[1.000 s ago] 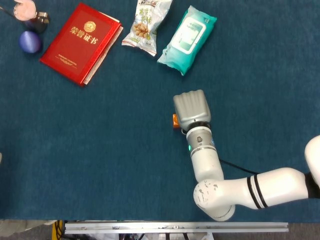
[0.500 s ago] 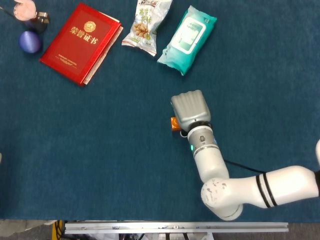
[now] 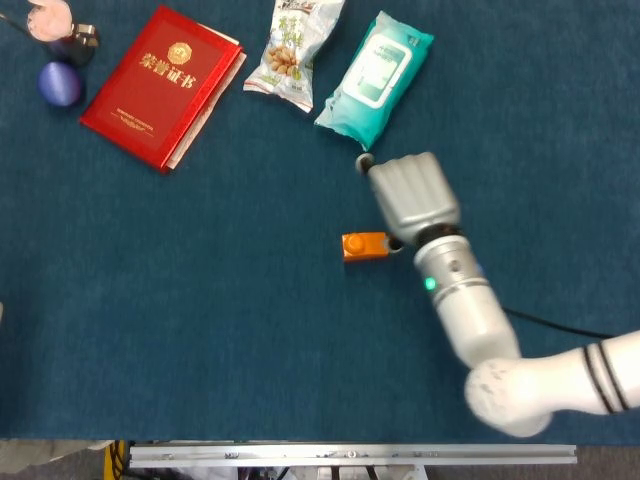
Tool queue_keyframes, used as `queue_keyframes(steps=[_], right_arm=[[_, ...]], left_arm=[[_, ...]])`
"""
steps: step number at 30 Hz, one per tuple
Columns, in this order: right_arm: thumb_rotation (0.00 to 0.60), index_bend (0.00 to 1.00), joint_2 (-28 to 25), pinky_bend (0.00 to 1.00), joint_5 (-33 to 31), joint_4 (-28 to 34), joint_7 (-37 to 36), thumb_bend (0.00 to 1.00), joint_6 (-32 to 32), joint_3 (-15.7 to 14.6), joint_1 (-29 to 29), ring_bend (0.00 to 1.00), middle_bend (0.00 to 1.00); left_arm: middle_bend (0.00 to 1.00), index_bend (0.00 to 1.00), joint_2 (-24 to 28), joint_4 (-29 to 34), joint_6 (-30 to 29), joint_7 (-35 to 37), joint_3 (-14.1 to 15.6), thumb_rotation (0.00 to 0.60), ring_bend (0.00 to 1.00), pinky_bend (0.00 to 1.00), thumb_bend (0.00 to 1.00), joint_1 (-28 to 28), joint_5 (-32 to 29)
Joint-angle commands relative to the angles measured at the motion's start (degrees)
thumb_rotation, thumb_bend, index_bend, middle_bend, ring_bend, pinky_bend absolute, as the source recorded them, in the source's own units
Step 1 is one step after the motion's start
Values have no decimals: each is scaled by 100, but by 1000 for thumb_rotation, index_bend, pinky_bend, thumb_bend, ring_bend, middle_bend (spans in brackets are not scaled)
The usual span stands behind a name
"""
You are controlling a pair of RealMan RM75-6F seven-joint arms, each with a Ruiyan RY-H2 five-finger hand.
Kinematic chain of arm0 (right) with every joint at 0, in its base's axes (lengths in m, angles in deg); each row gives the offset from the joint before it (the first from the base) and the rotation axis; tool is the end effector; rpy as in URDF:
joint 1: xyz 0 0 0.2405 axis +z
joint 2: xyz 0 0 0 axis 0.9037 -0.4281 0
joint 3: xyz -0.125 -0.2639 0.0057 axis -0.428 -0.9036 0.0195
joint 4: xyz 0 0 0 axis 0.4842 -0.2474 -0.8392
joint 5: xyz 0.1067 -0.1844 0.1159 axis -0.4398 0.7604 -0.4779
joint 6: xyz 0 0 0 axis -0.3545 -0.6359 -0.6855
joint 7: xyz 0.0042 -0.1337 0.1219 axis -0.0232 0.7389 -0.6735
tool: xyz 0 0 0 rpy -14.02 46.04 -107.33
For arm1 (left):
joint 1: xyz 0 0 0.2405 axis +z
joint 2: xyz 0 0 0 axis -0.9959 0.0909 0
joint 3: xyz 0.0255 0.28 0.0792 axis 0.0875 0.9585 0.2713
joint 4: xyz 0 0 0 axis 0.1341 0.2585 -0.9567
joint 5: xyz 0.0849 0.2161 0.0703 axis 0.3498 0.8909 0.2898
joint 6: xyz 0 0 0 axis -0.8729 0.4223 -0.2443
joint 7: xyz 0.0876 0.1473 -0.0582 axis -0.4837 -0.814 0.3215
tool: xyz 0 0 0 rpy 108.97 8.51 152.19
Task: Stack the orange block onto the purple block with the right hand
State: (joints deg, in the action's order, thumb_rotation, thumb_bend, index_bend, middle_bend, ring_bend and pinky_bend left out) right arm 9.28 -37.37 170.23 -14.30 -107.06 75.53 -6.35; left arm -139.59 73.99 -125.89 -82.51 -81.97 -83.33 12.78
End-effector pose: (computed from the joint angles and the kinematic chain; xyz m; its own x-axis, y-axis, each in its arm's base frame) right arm -0.0324 -0.3445 -0.0877 0.5890 -0.3908 0.7074 -0.8081 -0.2705 0.5233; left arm -0.3766 0.1641 0.1358 0.3976 0.0549 0.9159 0.9163 0.0291 -0.3995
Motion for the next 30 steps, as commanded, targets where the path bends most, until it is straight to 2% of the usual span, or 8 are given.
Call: queue_keyframes(steps=[1, 6, 12, 22, 26, 30], right_arm=[[600, 248, -540, 630, 595, 336, -585, 37, 72, -357, -431, 473, 488], [600, 261, -1134, 611, 1848, 270, -1413, 63, 205, -1004, -982, 457, 480], [600, 332, -1777, 556, 3339, -120, -2293, 84, 173, -1779, -1614, 435, 480], [600, 353, -2696, 533, 5038, -896, -3590, 88, -108, -2509, -2511, 420, 477], [600, 376, -2864, 533, 5443, -1186, -3995, 92, -349, -2685, -2920, 420, 473], [600, 378, -3026, 533, 5655, -1321, -4068, 93, -651, -2790, -3327, 419, 473]], left_arm=[[263, 282, -12, 2, 8, -32, -15, 600, 200, 100, 292, -10, -15], [263, 282, -30, 20, 50, -103, -42, 600, 200, 100, 292, -43, -41], [263, 282, -74, 4, 39, -183, -106, 600, 200, 100, 292, -70, -84], [263, 281, -146, -29, -106, -261, -203, 600, 200, 100, 292, -56, -118], [263, 281, -154, -3, -101, -323, -219, 600, 200, 100, 292, -66, -135], [263, 282, -159, 25, -89, -382, -245, 600, 200, 100, 291, -96, -136]])
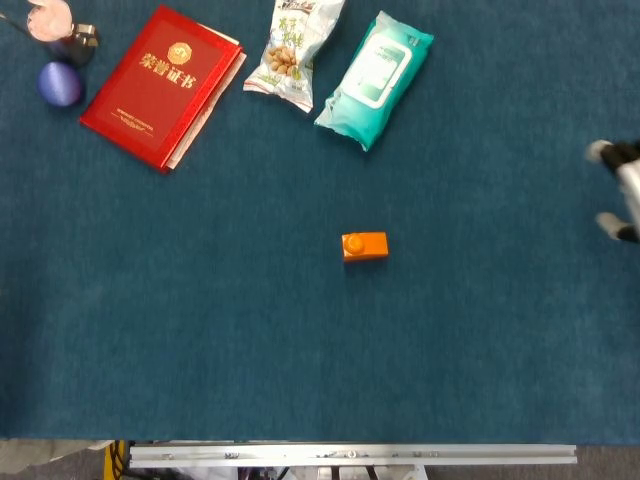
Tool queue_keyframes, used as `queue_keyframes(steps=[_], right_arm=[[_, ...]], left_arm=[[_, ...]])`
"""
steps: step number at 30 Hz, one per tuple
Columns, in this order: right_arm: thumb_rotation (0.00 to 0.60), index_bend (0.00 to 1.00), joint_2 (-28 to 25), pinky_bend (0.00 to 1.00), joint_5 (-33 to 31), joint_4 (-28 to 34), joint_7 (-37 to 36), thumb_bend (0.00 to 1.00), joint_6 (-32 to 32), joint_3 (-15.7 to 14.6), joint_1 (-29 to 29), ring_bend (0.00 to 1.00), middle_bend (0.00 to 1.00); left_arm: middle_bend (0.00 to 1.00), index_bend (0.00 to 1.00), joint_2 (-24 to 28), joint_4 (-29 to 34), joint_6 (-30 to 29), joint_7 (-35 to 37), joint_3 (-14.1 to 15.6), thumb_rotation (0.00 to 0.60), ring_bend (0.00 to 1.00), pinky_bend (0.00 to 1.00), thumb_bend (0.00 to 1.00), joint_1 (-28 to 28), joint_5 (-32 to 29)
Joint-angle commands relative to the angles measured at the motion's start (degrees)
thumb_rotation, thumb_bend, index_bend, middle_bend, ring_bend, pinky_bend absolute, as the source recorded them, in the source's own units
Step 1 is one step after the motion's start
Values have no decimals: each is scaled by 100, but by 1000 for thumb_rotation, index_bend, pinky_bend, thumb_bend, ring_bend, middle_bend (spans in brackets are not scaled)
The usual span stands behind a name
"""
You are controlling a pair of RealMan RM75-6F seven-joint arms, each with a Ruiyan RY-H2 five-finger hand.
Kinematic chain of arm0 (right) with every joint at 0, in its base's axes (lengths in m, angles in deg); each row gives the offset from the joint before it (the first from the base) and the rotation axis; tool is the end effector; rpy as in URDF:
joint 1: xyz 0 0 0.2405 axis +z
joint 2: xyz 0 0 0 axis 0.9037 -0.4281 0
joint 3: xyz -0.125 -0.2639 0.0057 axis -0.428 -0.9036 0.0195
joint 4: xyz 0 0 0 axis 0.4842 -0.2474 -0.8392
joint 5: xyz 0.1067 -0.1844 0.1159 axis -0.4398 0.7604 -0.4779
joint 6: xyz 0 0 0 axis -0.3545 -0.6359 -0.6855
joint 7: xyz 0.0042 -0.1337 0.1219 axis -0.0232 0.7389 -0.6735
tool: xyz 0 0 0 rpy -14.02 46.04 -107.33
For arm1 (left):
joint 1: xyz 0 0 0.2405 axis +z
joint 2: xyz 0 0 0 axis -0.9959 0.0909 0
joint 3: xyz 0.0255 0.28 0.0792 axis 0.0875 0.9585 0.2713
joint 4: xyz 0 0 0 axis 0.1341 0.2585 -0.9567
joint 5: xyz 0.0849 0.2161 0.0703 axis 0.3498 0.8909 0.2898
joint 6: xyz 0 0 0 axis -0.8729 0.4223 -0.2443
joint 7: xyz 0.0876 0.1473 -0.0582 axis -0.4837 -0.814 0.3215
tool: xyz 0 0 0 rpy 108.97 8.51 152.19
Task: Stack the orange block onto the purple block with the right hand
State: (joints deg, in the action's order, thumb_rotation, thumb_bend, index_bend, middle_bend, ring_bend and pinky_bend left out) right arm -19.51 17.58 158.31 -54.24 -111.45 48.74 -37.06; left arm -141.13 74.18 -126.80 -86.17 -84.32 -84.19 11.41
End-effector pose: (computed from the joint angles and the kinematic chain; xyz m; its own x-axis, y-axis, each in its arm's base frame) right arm -0.2791 -0.2956 0.0796 0.6626 -0.0378 0.7480 -0.7387 -0.1976 0.6444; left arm -0.3705 0.1798 0.1366 0.4301 -0.0064 0.9028 0.9022 0.0386 -0.4296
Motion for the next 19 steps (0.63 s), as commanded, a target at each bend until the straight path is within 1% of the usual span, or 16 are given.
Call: queue_keyframes(steps=[1, 7, 12, 19], right_arm=[[600, 378, -197, 533, 193, -143, -29, 92, -284, -138, -369, 419, 473], [600, 378, -310, 533, 401, -168, -214, 92, -629, -134, -884, 419, 473], [600, 378, -310, 533, 462, -181, -413, 93, -800, -78, -1265, 419, 473], [600, 378, -306, 533, 605, -212, -533, 92, -924, 4, -1641, 419, 473]], left_arm=[[263, 282, -14, 5, 6, -29, -18, 600, 200, 100, 291, -17, -7], [263, 282, -58, 18, 6, -89, -42, 600, 200, 100, 292, -53, 15], [263, 282, -51, 84, 31, -164, -52, 600, 200, 100, 291, -91, 33], [263, 282, -34, 150, 113, -227, -58, 600, 200, 100, 291, -158, 40]])
